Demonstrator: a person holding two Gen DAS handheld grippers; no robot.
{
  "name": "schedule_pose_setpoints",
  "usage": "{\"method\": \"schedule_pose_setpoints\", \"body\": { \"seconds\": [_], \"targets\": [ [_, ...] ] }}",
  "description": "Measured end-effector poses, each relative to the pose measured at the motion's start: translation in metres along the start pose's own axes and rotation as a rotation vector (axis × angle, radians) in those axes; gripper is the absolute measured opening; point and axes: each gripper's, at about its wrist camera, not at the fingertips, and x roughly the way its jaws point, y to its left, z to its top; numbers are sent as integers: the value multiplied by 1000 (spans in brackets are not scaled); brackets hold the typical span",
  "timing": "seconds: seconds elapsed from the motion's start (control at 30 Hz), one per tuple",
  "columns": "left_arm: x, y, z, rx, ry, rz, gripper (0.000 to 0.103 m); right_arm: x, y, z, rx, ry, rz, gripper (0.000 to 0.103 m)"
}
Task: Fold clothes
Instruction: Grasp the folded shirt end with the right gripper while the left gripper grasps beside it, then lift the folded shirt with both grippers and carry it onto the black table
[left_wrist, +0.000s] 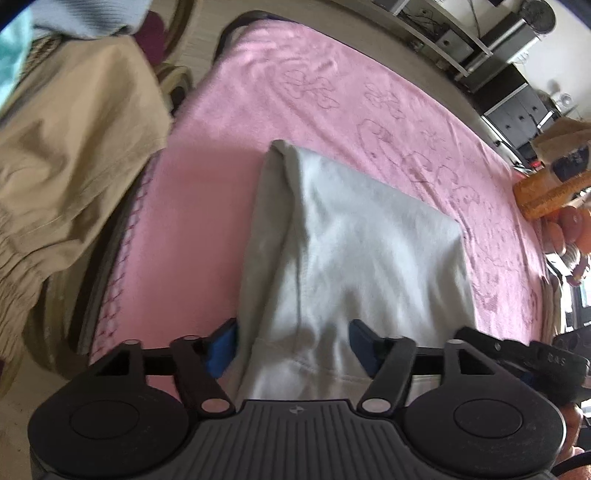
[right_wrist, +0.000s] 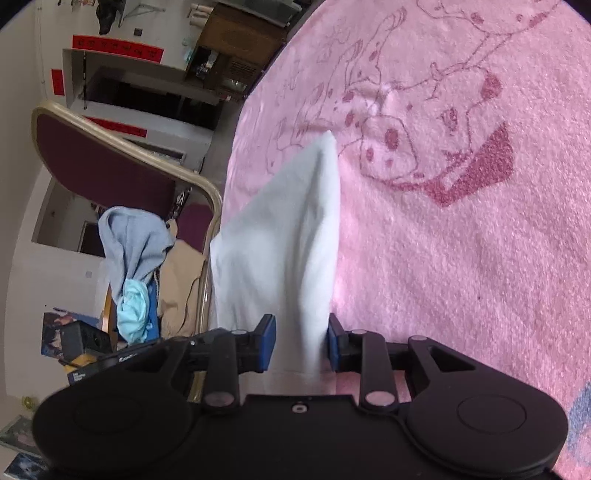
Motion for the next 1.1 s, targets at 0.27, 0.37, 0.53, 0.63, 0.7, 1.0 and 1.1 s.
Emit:
{"method": "schedule_pose_setpoints", "body": {
  "seconds": [0.27, 0.37, 0.53, 0.63, 0.7, 1.0, 1.1],
  "targets": [
    [2, -13, -4, 78, -45, 53, 17, -1, -6, -1, 21, -70, 16, 24],
    [-3, -20, -11, 114, -74, 82, 9, 0, 0, -4, -9, -82, -45, 9],
    [-28, -46, -31, 231, -173, 137, 8, -2, 49, -23, -294, -131, -265, 7],
    [-53, -62, -48, 290, -250, 149, 8, -14, 78, -40, -437, -162, -338, 6],
    [-72, -78, -60, 335, -316, 155, 8, -26, 97, -51, -501, -188, -363, 6],
    [-148, -148, -112, 448, -557, 74, 8, -112, 167, -91, -620, -387, -391, 6],
    [-166, -171, -125, 460, -604, 20, 8, -149, 182, -104, -641, -473, -402, 6]
  ]
}}
